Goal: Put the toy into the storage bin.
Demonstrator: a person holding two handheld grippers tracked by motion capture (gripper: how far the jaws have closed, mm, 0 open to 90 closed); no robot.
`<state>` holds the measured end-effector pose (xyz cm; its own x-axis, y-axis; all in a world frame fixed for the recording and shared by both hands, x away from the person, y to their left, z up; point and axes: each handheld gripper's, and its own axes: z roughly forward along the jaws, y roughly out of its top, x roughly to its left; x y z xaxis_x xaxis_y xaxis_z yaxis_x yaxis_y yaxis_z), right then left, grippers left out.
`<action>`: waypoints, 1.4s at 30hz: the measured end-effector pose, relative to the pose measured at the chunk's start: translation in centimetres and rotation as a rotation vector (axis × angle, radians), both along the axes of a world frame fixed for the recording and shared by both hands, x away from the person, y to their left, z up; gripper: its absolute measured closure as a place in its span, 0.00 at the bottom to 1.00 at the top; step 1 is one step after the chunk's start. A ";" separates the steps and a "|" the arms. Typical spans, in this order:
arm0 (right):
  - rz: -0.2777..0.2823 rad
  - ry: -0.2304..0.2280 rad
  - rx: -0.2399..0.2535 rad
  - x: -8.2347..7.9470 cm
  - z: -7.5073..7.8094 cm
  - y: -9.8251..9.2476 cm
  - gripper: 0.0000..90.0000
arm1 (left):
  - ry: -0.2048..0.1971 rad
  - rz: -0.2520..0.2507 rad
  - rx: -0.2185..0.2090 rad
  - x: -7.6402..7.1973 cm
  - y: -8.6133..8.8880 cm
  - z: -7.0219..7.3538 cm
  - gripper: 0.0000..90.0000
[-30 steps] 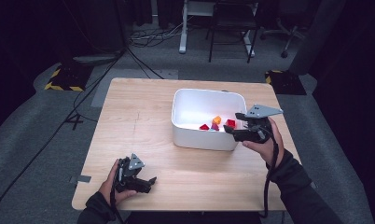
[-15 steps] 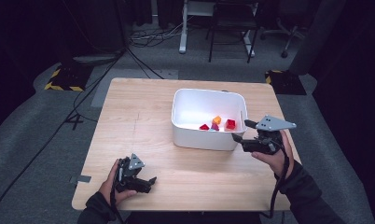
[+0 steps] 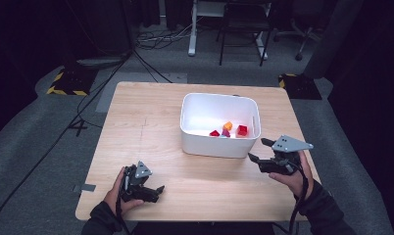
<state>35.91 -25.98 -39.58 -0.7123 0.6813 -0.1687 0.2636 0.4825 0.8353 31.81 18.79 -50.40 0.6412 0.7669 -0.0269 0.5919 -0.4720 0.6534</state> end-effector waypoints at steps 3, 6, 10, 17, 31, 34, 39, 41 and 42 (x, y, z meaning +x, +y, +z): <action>0.003 -0.007 0.005 -0.6 -0.7 -0.4 0.32 | 0.000 0.004 0.000 0.0 0.0 0.0 0.01; -0.002 0.001 -0.011 -1.0 -1.4 -0.6 0.32 | -0.001 0.005 0.001 0.0 0.0 0.0 0.01; -0.014 0.016 -0.029 -1.4 -2.6 -1.1 0.32 | -0.001 0.005 0.001 0.0 0.0 0.0 0.01; -0.024 0.063 -0.057 -1.7 -4.8 -1.8 0.31 | -0.001 0.005 0.001 0.0 0.0 0.0 0.01; -0.032 0.122 -0.072 -2.5 -8.1 -3.5 0.31 | -0.001 0.005 0.001 0.0 0.0 0.0 0.01; -0.037 0.129 -0.084 -2.7 -8.6 -3.8 0.31 | -0.001 0.005 0.001 0.0 0.0 0.0 0.01; -0.059 0.147 -0.060 -3.2 -9.1 -4.8 0.31 | -0.001 0.005 0.001 0.0 0.0 0.0 0.01; -0.066 0.160 -0.046 -3.4 -9.3 -5.1 0.31 | -0.001 0.005 0.001 0.0 0.0 0.0 0.01; -0.067 0.158 -0.049 -3.5 -9.5 -5.3 0.31 | -0.001 0.005 0.001 0.0 0.0 0.0 0.01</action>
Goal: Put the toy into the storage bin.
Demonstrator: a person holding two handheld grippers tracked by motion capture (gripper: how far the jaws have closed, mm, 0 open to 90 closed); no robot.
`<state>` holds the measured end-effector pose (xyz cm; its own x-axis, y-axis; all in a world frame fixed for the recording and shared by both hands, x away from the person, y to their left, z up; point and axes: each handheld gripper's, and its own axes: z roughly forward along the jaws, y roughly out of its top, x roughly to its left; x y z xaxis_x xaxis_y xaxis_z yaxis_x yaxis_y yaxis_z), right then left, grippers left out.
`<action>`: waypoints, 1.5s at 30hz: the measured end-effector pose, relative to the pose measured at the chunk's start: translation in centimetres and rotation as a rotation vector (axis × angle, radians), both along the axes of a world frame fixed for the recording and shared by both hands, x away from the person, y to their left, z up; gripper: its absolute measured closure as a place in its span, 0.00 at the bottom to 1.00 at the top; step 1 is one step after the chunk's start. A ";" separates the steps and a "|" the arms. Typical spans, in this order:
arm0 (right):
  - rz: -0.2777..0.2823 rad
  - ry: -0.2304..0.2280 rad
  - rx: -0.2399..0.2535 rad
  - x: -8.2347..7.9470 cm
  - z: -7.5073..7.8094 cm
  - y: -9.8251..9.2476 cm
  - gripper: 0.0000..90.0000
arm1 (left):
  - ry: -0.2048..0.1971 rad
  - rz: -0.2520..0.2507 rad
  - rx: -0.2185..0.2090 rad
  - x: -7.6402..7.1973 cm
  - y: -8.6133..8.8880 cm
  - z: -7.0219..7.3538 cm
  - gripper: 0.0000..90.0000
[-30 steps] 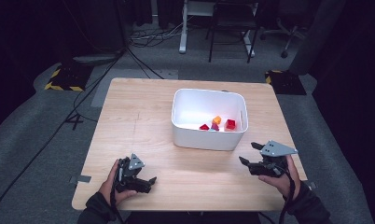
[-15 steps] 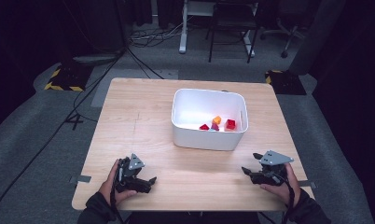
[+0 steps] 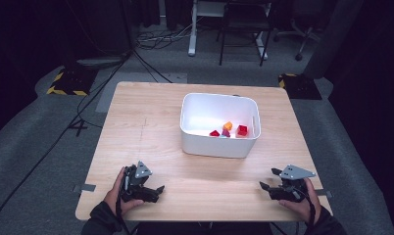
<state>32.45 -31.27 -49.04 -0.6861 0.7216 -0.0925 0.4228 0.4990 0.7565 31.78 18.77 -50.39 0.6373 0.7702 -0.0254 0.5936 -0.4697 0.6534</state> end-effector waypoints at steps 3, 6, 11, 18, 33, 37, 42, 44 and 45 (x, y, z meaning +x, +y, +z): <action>-0.009 0.016 0.002 -0.3 -0.4 -0.6 0.31 | 0.001 0.000 -0.001 0.0 0.0 0.0 0.01; -0.031 0.028 0.021 -0.6 -0.6 -1.1 0.31 | 0.003 -0.009 -0.004 0.1 0.0 0.0 0.00; -0.070 0.054 0.043 -0.9 -1.2 -2.2 0.28 | -0.008 -0.013 0.007 0.2 0.0 0.0 0.00; -0.132 0.066 0.055 -1.2 -1.2 -3.4 0.27 | -0.006 -0.013 0.005 0.2 0.1 0.0 0.00; -0.145 0.065 0.053 -0.8 -1.3 -4.3 0.26 | 0.006 -0.004 -0.005 0.2 -0.1 0.0 0.00; -0.147 0.064 0.056 -0.9 -1.3 -4.3 0.26 | 0.005 -0.002 -0.004 0.2 -0.1 0.0 0.00; -0.144 0.065 0.053 -1.0 -1.3 -4.4 0.25 | 0.005 -0.009 -0.004 0.4 -0.1 0.0 0.00; -0.144 0.064 0.054 -0.9 -1.3 -4.4 0.25 | 0.008 -0.008 -0.006 0.3 -0.1 0.0 0.00; -0.148 0.067 0.057 -0.9 -1.3 -4.3 0.25 | 0.011 -0.004 -0.006 0.3 -0.1 0.0 0.00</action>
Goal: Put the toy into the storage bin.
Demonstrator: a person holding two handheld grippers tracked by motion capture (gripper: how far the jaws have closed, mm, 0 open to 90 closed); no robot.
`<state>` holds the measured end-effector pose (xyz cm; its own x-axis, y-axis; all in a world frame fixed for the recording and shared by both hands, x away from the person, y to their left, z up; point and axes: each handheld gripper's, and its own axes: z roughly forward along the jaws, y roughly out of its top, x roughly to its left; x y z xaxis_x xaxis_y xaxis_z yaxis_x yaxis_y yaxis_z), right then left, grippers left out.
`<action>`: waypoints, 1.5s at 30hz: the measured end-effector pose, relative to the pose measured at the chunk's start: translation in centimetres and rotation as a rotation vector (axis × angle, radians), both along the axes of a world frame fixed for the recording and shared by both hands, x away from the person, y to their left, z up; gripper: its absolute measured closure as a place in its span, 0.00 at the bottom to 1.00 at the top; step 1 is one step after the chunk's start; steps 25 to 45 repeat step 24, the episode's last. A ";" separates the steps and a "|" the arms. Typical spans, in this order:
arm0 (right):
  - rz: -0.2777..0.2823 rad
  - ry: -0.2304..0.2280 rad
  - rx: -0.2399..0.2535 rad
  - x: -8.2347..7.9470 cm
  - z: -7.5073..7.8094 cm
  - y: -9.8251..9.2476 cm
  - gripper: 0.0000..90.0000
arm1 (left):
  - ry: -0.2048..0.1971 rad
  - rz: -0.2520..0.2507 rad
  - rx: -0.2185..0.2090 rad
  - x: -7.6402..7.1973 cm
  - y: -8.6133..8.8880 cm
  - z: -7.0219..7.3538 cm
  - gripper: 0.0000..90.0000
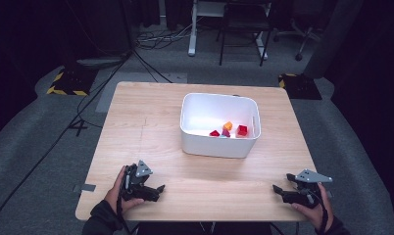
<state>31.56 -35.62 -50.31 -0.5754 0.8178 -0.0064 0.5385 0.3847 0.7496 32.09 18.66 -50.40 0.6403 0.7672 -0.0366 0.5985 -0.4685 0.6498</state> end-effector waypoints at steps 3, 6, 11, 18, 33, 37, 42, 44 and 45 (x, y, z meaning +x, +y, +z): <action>-0.002 -0.002 -0.002 0.1 0.0 -0.1 0.26 | 0.000 0.003 -0.001 0.0 0.0 0.0 0.00; -0.005 -0.003 -0.002 0.2 0.0 -0.2 0.26 | -0.011 -0.008 0.006 0.2 0.0 0.0 0.00; -0.011 0.001 0.001 0.2 0.0 -0.1 0.26 | -0.003 -0.010 0.004 0.2 0.0 0.0 0.00; -0.001 -0.001 0.002 0.2 0.0 -0.2 0.26 | -0.020 -0.010 0.014 0.3 0.0 0.0 0.00; 0.011 0.000 0.001 0.1 0.0 -0.2 0.25 | -0.004 -0.007 0.003 0.3 -0.1 0.0 0.00; 0.011 0.000 0.001 0.1 0.0 -0.2 0.25 | -0.004 -0.007 0.003 0.3 -0.1 0.0 0.00; 0.011 0.000 0.001 0.1 0.0 -0.2 0.25 | -0.004 -0.007 0.003 0.3 -0.1 0.0 0.00; 0.011 0.000 0.001 0.1 0.0 -0.2 0.25 | -0.004 -0.007 0.003 0.3 -0.1 0.0 0.00; 0.011 0.000 0.001 0.1 0.0 -0.2 0.25 | -0.004 -0.007 0.003 0.3 -0.1 0.0 0.00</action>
